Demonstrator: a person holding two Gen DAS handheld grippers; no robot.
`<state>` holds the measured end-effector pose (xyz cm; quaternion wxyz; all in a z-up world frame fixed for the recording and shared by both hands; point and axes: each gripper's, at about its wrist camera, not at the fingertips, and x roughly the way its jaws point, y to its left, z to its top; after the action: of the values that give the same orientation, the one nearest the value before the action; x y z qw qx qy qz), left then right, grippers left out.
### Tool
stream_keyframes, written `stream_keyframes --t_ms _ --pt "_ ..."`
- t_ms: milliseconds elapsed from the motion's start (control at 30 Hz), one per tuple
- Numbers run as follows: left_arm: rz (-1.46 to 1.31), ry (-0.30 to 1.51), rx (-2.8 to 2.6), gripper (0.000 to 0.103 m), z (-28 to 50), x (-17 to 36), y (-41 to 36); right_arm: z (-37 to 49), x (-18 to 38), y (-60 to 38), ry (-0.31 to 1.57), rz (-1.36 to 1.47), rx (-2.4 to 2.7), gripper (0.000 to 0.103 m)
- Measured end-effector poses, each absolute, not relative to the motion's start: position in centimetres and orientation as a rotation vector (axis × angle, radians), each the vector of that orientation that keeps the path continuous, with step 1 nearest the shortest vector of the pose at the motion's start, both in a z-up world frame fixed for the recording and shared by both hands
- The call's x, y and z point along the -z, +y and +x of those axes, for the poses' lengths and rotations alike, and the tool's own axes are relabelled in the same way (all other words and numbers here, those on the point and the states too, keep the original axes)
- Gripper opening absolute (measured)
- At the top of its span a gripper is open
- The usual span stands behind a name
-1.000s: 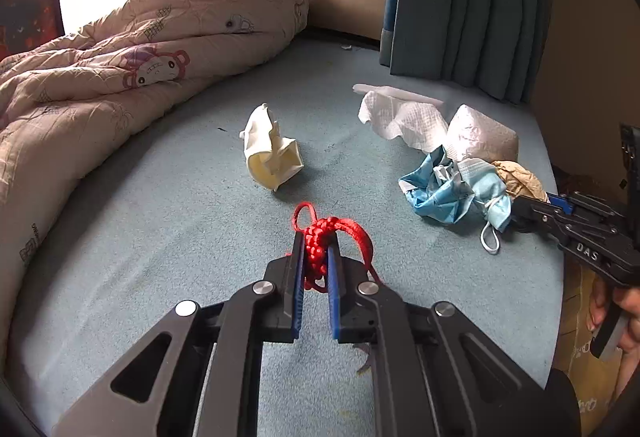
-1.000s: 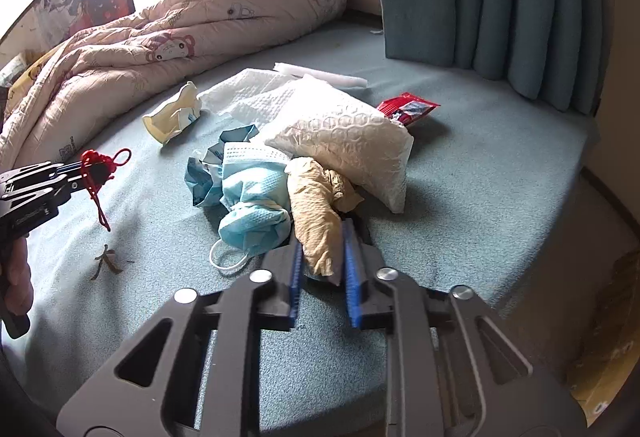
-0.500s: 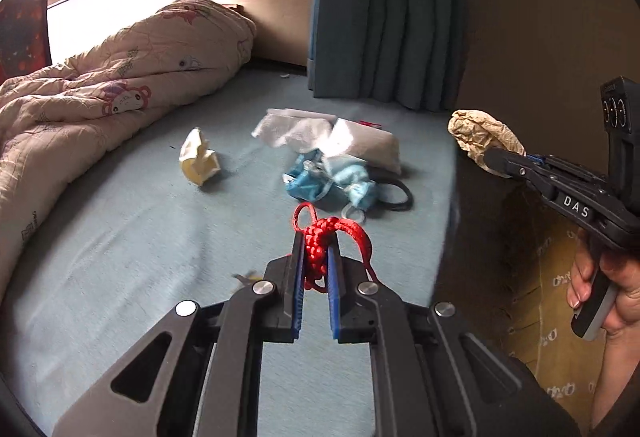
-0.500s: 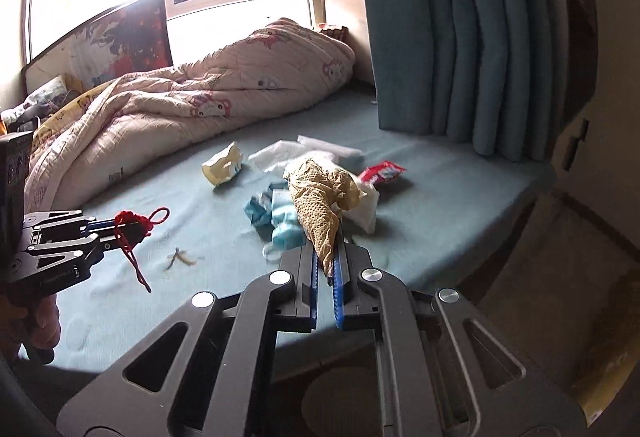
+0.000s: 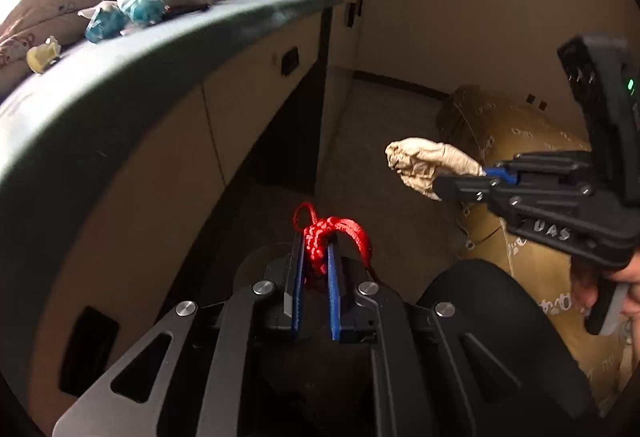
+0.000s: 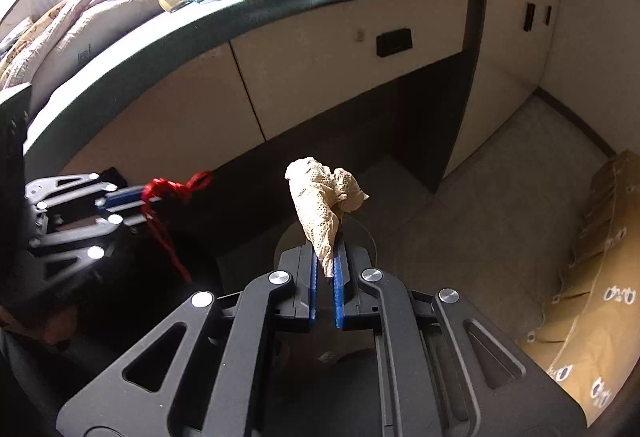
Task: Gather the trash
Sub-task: 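Carry both items down and release them into the white wastebasket, then raise both tools back toward the mattress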
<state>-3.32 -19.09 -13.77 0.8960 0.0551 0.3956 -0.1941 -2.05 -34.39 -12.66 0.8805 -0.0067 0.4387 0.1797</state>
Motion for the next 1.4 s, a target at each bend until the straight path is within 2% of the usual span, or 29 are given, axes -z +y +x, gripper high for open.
stream_keyframes --t_ms 133,300,333,367,400,433,467,767,800,833,867,900,1100,1400 --pt "0.143 0.84 0.417 0.009 -0.9 19.3 -20.3 -1.2 14.0 -34.6 0.94 0.005 -0.365 0.006" --pt "0.139 0.878 0.382 0.012 2.4 23.3 -20.5 1.2 15.6 -34.3 0.973 -0.002 -0.37 0.006" --pt "0.136 0.894 0.375 0.021 2.8 23.8 -20.4 1.7 16.3 -34.4 0.985 -0.002 -0.374 0.006" --pt "0.132 0.911 0.374 0.04 3.0 24.3 -20.4 2.3 16.9 -34.3 1.0 -0.004 -0.375 0.006" --pt "0.126 0.913 0.365 0.054 3.1 24.6 -20.2 3.0 17.7 -34.3 1.018 -0.005 -0.375 0.006" --pt "0.118 0.901 0.348 0.083 3.3 24.6 -19.8 3.7 18.5 -34.3 1.036 -0.005 -0.379 0.006" --pt "0.112 0.877 0.334 0.089 3.6 24.5 -19.3 4.4 19.2 -34.1 1.052 -0.005 -0.383 0.006" --pt "0.155 0.853 0.312 0.096 1.2 23.3 -18.1 9.1 26.5 -31.0 1.189 -0.045 -0.478 0.008" --pt "0.162 0.847 0.311 0.096 1.0 23.0 -18.0 9.3 27.3 -30.2 1.203 -0.068 -0.489 0.016" --pt "0.165 0.841 0.312 0.096 0.8 22.7 -18.0 9.5 28.1 -29.5 1.224 -0.095 -0.496 0.053" --pt "0.168 0.839 0.317 0.097 0.5 22.4 -17.9 9.5 28.9 -29.1 1.243 -0.123 -0.494 0.078" --pt "0.17 0.83 0.311 0.097 0.0 22.0 -17.9 9.5 29.3 -28.7 1.239 -0.155 -0.47 0.096" --pt "0.17 0.793 0.329 0.097 -1.9 19.1 -17.7 9.4 26.7 -31.0 1.165 -0.076 -0.395 0.098" --pt "0.177 0.695 0.312 0.097 -5.6 8.2 -17.3 7.3 17.1 -36.6 0.952 0.009 -0.309 0.098"
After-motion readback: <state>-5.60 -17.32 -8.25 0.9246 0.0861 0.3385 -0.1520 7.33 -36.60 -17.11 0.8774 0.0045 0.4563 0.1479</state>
